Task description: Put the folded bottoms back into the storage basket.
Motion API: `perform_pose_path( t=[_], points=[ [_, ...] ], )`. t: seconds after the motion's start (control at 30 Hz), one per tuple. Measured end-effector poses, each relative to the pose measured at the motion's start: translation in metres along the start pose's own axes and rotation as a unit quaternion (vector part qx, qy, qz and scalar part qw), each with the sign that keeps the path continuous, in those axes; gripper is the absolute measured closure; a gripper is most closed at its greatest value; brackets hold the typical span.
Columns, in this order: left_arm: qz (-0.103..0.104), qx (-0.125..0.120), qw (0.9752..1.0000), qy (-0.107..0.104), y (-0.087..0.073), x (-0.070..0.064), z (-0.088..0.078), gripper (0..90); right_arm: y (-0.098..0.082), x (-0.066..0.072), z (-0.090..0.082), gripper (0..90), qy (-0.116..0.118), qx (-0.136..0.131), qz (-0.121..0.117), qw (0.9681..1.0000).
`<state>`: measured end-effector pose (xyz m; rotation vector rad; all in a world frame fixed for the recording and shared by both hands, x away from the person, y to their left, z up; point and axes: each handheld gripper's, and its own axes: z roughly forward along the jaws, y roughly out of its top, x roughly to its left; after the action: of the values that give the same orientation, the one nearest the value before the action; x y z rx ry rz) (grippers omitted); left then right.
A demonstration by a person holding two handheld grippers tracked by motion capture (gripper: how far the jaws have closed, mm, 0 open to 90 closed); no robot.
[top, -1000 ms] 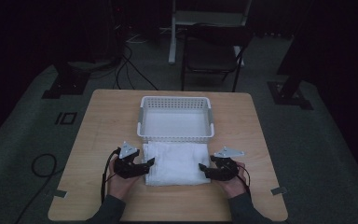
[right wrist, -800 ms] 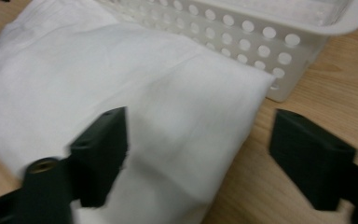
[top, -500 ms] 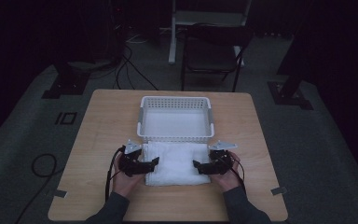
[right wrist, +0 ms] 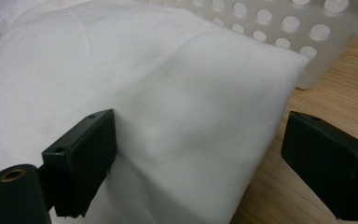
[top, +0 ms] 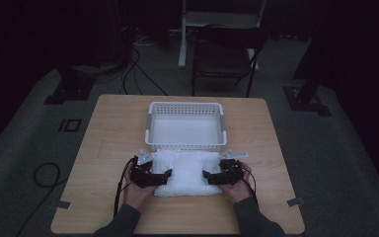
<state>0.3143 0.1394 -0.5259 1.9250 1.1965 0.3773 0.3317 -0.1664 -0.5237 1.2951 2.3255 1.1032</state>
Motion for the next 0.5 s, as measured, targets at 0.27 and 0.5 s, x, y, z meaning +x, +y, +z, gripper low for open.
perform_pose_path(
  t=[0.27, 0.5],
  points=[
    [-0.019, 0.028, 0.9992, -0.022, -0.006, 0.009, 0.012, 1.3, -0.003, 0.001, 0.005, 10.2, 0.001, 0.008, 0.0, 1.0],
    [-0.019, 0.03, 0.9989, -0.032, -0.007, 0.012, 0.015, 1.1, -0.005, -0.002, 0.009, 10.1, 0.013, 0.011, 0.015, 0.9997]
  ],
)
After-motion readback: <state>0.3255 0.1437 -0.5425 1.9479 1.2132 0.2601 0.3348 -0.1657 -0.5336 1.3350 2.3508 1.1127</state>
